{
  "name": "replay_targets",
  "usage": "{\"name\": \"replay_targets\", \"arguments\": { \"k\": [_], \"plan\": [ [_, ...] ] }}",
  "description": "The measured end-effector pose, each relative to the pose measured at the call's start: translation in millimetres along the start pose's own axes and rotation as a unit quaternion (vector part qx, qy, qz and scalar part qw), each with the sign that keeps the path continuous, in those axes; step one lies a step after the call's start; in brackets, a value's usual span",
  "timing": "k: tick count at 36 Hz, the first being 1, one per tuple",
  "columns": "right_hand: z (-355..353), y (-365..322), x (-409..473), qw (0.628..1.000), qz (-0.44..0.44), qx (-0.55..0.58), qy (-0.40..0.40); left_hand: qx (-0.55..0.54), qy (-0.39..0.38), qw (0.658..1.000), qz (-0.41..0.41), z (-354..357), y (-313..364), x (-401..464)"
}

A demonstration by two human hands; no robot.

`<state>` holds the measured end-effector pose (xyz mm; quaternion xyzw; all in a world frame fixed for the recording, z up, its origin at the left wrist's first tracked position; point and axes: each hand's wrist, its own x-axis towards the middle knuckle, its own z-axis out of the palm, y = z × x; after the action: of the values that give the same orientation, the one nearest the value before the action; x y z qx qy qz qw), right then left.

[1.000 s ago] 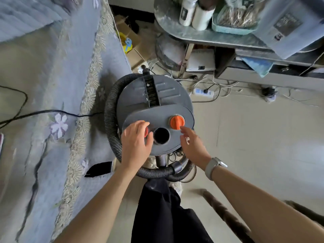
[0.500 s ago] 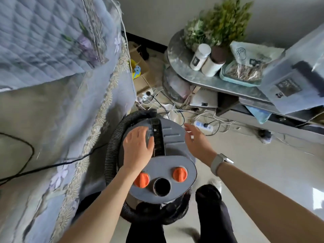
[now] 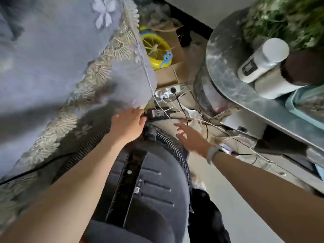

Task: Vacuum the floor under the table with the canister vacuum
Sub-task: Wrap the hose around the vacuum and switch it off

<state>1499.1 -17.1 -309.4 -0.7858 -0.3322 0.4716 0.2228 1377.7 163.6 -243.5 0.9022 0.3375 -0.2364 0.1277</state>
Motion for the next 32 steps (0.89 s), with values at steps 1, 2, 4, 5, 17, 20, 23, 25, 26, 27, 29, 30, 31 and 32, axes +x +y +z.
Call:
{"name": "replay_targets", "arguments": {
  "k": [1, 2, 4, 5, 17, 20, 23, 25, 26, 27, 29, 30, 31, 32],
  "plan": [
    [4, 6, 10, 1.0, -0.006, -0.008, -0.014, 0.01, -0.03, 0.999, -0.014, 3, 0, 7],
    [9, 10, 20, 0.999, -0.01, -0.012, -0.029, 0.023, -0.065, 0.997, -0.028, 7, -3, 12],
    [18, 14, 36, 0.998, -0.018, -0.008, -0.061, 0.068, -0.139, 0.987, -0.042, 14, -9, 18],
    [23, 14, 43, 0.997, -0.018, 0.005, -0.075, 0.088, -0.163, 0.982, -0.039, 17, -12, 19],
    [27, -6, 46, 0.987, -0.108, 0.103, -0.055, -0.02, -0.034, 0.999, -0.024, 15, -35, -3],
    [13, -15, 22, 0.982, -0.141, 0.128, -0.013, -0.078, -0.019, 0.997, 0.006, 3, -37, -14],
    [2, -19, 4, 0.977, -0.166, 0.131, 0.018, -0.141, -0.02, 0.99, 0.014, -13, -32, -25],
    [0, -20, -4, 0.979, -0.166, 0.117, 0.023, -0.17, -0.023, 0.985, 0.013, -22, -28, -30],
    [1, -19, -8, 0.98, -0.168, 0.103, 0.021, -0.182, -0.031, 0.983, 0.009, -24, -28, -33],
    [3, -19, -13, 0.981, -0.174, 0.088, 0.02, -0.191, -0.042, 0.981, 0.006, -24, -29, -36],
    [11, -20, -24, 0.986, -0.162, 0.048, 0.001, -0.193, -0.062, 0.979, 0.004, -21, -33, -45],
    [15, -21, -30, 0.988, -0.148, 0.04, -0.01, -0.191, -0.061, 0.98, 0.007, -17, -36, -48],
    [20, -22, -33, 0.99, -0.132, 0.044, -0.012, -0.188, -0.057, 0.981, 0.006, -14, -39, -50],
    [23, -23, -35, 0.991, -0.121, 0.055, -0.004, -0.185, -0.055, 0.981, 0.002, -9, -42, -50]
  ]
}}
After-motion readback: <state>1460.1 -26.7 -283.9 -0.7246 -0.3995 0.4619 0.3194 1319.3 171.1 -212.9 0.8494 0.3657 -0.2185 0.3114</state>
